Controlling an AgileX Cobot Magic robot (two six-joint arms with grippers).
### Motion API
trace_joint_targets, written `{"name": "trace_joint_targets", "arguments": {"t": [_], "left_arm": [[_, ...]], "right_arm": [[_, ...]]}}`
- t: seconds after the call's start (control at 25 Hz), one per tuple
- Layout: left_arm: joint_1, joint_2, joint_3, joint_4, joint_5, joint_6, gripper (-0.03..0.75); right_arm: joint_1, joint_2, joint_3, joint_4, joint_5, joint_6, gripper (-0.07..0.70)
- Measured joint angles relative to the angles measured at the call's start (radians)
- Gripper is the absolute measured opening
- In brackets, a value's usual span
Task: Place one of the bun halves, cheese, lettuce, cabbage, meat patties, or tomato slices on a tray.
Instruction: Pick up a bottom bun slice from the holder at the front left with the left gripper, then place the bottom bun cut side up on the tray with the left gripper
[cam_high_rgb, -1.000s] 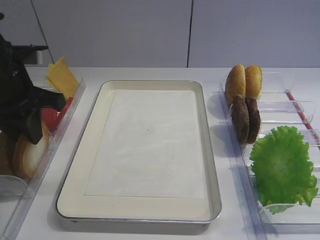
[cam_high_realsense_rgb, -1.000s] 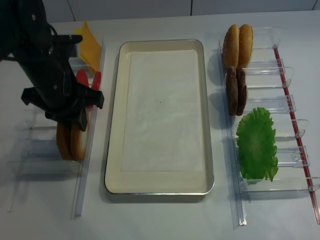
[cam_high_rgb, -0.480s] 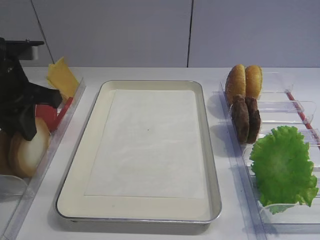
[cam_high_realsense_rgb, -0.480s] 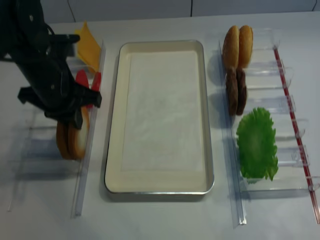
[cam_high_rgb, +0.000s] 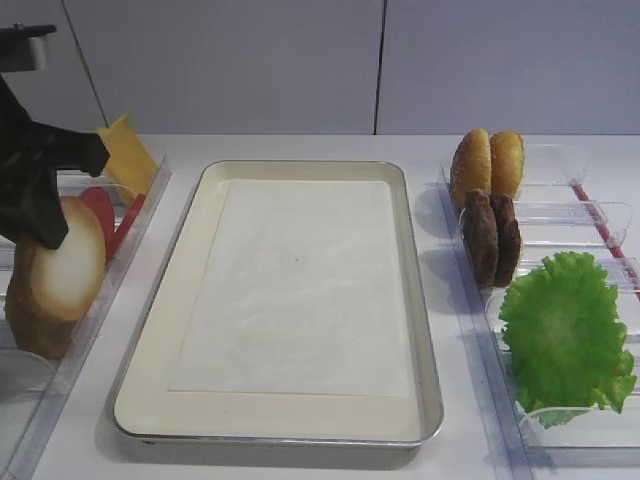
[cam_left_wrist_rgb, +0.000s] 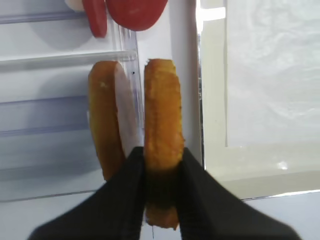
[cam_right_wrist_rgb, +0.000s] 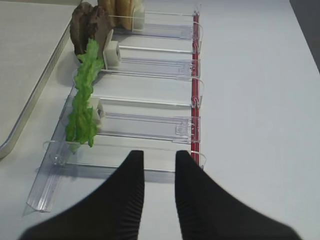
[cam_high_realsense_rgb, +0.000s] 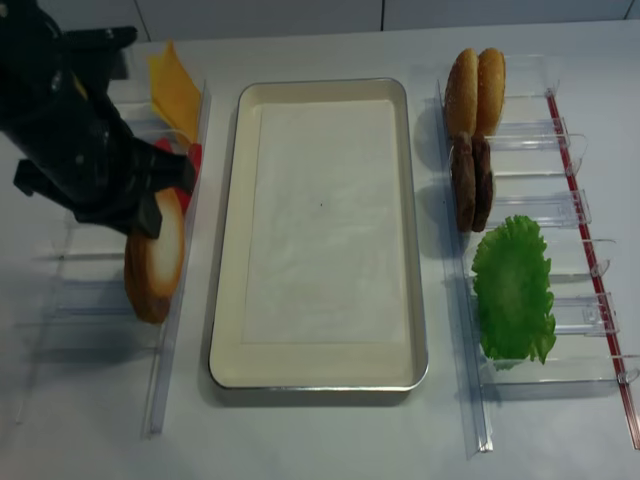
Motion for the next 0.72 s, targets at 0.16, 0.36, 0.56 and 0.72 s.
{"name": "trace_joint_targets", "arguments": {"t": [0.16, 0.36, 0.56, 0.72], "left_arm": [[0.0, -0.039, 0.0, -0.019, 0.002, 0.0, 0.118], [0.0, -0.055, 0.0, -0.211, 0.003, 0.099, 0.116], [0.0, -0.023, -0.005, -0.409, 0.006, 0.231, 0.115], [0.0, 0.056, -0.005, -0.547, 0.004, 0.317, 0.115]], "right_arm": [[0.0, 0.0, 0.0, 0.0, 0.0, 0.0, 0.188], [0.0, 0.0, 0.0, 0.0, 0.0, 0.0, 0.188], [0.0, 0.0, 0.0, 0.0, -0.002, 0.0, 0.188], [0.0, 0.0, 0.0, 0.0, -0.002, 0.0, 0.188]]}}
